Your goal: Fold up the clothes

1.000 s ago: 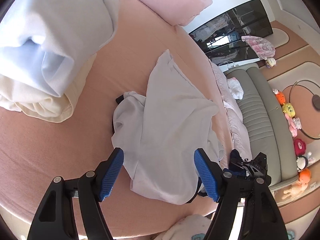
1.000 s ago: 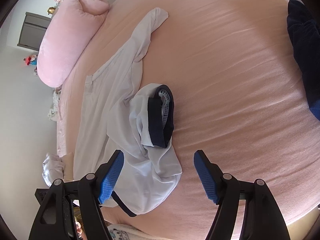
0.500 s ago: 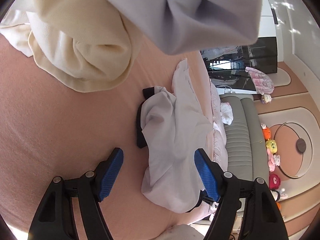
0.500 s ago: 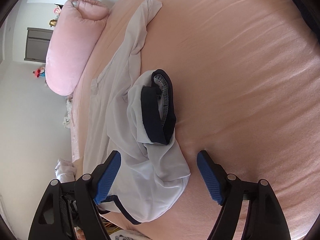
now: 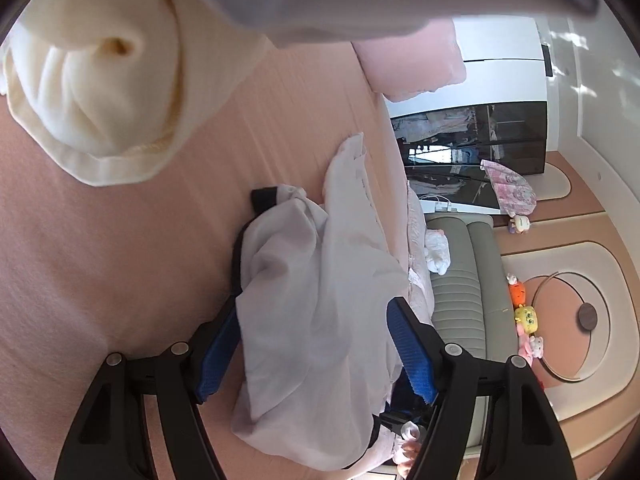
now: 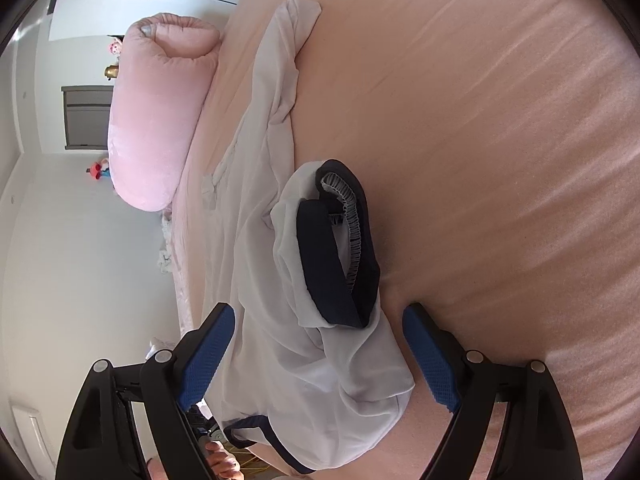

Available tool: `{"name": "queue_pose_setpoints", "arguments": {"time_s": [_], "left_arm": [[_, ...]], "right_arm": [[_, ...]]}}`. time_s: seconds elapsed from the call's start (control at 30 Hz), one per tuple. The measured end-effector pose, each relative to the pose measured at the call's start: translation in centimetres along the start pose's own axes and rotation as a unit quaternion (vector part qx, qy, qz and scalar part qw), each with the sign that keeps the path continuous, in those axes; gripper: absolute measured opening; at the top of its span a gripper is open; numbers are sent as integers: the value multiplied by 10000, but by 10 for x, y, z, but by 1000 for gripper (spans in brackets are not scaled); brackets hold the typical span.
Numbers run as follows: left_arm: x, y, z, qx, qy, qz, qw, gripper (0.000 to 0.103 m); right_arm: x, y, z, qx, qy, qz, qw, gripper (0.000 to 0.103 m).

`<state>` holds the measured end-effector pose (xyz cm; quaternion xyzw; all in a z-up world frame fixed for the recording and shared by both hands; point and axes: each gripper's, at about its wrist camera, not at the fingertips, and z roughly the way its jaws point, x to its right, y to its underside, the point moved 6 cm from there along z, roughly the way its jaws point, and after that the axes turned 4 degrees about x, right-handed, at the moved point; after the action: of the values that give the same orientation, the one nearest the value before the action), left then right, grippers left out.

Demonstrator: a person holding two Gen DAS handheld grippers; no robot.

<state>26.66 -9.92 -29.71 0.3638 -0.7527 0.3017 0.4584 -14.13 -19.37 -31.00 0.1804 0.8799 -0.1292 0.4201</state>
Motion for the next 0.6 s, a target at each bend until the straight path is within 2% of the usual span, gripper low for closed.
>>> {"name": "queue_pose_setpoints", "arguments": {"time_s": [0.07,0.17,0.23,0.3,0.47,0.6], "left_arm": [[2,6,10,-256,176,-76,9995,72],[-2,5,10,-227,18,-68,9997,72],[-4,4,6,-180,114,-154,9997,72],[-8,1,2,-67,336,-353,9988,72],[-15,-4,-8,53,875,-613,9943,72],[-22,-9,-14,290,1320,-1020,9856,72]], "right_arm": [[-4,0,6,-55,21,-110,9999,87],[-6,-2,13,-138,-119,-168,9997,87],[-3,-4,13,-183,-282,-67,9994,87],[-1,-6,13,-247,-388,3,9989,85],[-3,-6,18,-269,-187,-103,9994,82],[-10,-6,24,-273,-50,-304,9992,84]]}}
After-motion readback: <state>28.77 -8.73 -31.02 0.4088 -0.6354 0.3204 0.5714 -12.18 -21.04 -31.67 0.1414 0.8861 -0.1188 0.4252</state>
